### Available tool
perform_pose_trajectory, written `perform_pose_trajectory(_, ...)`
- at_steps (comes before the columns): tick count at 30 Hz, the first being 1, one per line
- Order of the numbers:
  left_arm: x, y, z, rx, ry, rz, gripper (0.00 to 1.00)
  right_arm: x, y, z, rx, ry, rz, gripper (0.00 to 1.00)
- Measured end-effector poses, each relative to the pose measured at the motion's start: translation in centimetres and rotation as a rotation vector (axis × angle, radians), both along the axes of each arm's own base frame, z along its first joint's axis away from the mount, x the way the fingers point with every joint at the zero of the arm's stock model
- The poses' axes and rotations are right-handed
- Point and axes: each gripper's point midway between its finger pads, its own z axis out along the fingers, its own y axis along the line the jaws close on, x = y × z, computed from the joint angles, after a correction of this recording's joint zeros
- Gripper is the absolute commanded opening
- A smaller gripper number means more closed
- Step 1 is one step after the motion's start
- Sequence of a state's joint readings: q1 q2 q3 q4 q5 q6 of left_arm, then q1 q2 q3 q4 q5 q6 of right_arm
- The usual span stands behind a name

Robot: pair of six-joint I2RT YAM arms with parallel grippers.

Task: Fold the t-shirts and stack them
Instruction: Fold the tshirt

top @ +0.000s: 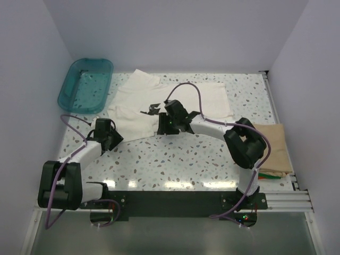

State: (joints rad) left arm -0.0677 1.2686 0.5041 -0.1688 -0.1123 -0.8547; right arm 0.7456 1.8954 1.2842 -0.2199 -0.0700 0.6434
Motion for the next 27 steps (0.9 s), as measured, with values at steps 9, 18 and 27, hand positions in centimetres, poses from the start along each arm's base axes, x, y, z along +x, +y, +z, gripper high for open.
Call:
perform_pose_trajectory(9, 1.0, -0.1, -0.1, -0.001, -0.029, -0.003, 0.34, -0.8, 3.5, -3.1, -0.005, 0.045, 0.025, 0.5)
perform_pose_trajectory(18, 1.5, -0.5, -0.5, -0.004, -0.033, -0.012, 0.04, 0.3, 5.6, -3.4, 0.039, 0.031, 0.005, 0.42)
perform_pose_trajectory(27, 1.5, -0.7, -0.3, -0.008, -0.026, -0.02, 0.0, 0.6, 6.2, -4.0, 0.062, 0.052, -0.02, 0.02)
